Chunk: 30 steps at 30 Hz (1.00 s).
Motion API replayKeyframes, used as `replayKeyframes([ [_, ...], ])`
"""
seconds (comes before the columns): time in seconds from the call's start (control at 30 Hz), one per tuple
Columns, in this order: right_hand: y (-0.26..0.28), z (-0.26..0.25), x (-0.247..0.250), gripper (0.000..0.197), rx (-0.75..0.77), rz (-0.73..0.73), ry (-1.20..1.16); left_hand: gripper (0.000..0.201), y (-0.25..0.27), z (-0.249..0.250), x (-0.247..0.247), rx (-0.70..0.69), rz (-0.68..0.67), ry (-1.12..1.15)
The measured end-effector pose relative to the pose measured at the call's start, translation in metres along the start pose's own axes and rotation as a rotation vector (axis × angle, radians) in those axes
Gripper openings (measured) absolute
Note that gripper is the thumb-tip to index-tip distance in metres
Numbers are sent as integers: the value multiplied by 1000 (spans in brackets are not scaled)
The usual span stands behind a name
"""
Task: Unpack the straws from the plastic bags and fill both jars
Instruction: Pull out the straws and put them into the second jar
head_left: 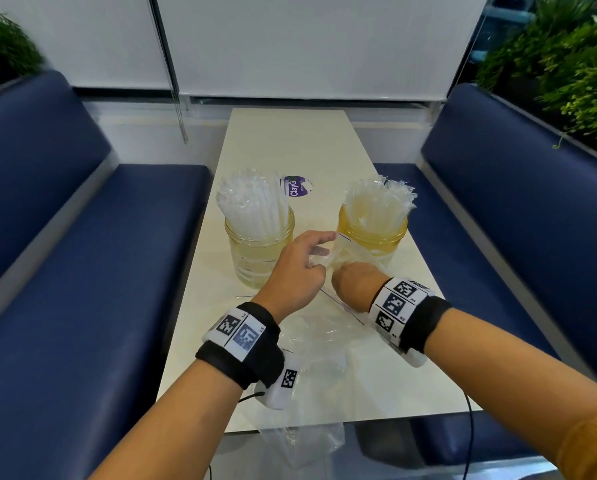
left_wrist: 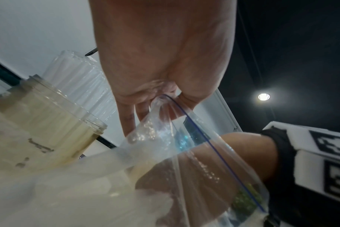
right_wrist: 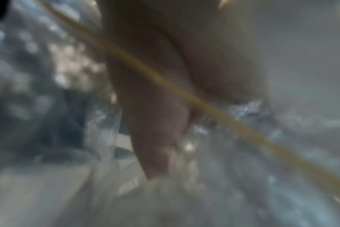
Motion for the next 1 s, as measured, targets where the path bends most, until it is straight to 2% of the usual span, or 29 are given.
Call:
replayKeyframes([
  [0.13, 15, 11, 10, 33, 10, 109, -2, 62, 2, -2, -2, 12, -33, -30],
  [0.23, 30, 18, 22, 36, 7, 185, 30, 71, 1, -4, -3, -14, -84, -86],
  [0.33, 45, 27, 36, 38, -14, 182, 59, 87, 0, -4, -6, -32, -130, -161],
  [0.4, 56, 33, 50, 34, -48, 148, 39, 93, -2, -5, -9, -38, -105, -202],
  [0.5, 71, 40, 74, 28, -84, 127, 85, 81, -4, -8, -15, -41, -14, -203],
  [0.57, 83, 44, 92, 20, -52, 222, 148, 63, -6, -12, -19, -45, 68, -204],
  [0.6, 90, 47, 99, 11, -38, 289, 176, 48, -8, -11, -20, -56, 109, -204],
  [0.63, 96, 49, 107, 10, -25, 347, 182, 34, -9, -11, -22, -77, 144, -192],
  [0.73, 104, 69, 118, 41, -2, 483, -46, 26, -8, -5, -24, -123, 175, -137],
  [0.8, 108, 87, 124, 52, -7, 667, -310, 24, -8, -5, -23, -114, 205, -98],
  [0.87, 105, 95, 121, 60, -38, 855, -562, 34, -9, -7, -20, -66, 264, -59],
  [0.93, 89, 83, 115, 62, 12, 873, -744, 40, -11, -5, -19, -50, 299, 3],
  [1.0, 69, 60, 105, 53, 63, 840, -821, 38, -13, -5, -20, -17, 288, 31],
])
Point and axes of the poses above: each hand's wrist, its own y-axis away from the middle knuckle, its own x-axis out of the back of the hand, z = x × y, the point moved 3 cm from there along -y, towards the middle knuckle, and after that the axes turned 12 degrees about y, right-handed, at the moved point
